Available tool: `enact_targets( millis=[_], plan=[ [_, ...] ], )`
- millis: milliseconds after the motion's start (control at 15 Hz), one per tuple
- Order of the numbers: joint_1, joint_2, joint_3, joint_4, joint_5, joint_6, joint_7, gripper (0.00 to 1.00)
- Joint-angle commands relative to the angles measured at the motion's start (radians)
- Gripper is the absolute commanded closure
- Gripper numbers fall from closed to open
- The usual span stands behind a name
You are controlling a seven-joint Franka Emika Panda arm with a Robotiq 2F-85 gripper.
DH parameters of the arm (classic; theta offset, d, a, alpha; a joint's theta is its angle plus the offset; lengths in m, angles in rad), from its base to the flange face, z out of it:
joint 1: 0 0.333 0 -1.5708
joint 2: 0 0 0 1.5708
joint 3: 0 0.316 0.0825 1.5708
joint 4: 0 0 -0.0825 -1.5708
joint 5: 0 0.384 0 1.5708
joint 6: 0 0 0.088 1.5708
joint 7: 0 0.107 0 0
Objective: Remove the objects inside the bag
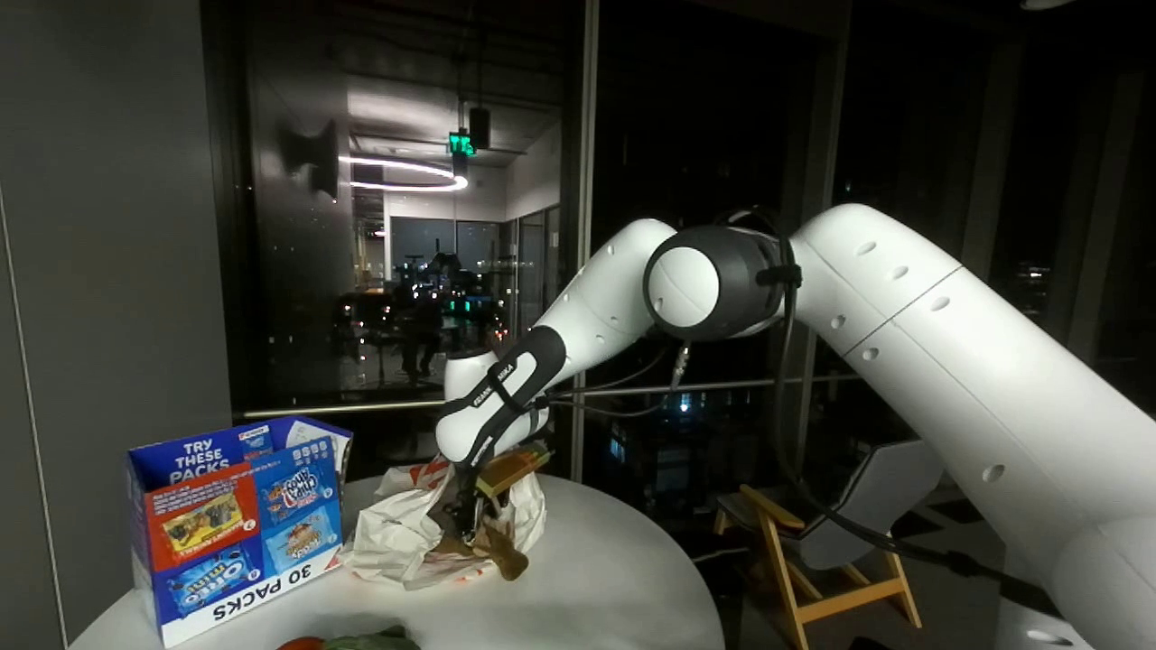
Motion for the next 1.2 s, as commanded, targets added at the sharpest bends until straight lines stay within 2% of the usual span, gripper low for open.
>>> enact_targets(
  millis=[0,67,200,267,400,533,667,867,1133],
  plan=[
    [0.002,0.012,-0.001,0.037,-0.007,-0.016,-0.009,0.77],
    [0.001,0.006,0.001,0.033,-0.004,-0.016,-0.009,0.86],
    [-0.001,-0.012,0.004,0.023,-0.001,-0.016,-0.01,0.89],
    [0.002,-0.021,-0.002,0.018,-0.005,-0.016,-0.004,0.86],
    [0.002,-0.048,-0.004,-0.001,-0.006,-0.011,0.0,0.9],
    [0.008,-0.092,-0.008,-0.033,-0.011,-0.009,0.01,0.87],
    [0.003,-0.151,0.013,-0.075,0.002,-0.041,-0.014,0.87],
    [-0.034,-0.264,0.104,-0.169,0.054,-0.172,-0.152,0.87],
    [-0.038,-0.386,0.184,-0.247,0.122,-0.376,-0.275,0.87]
  ],
)
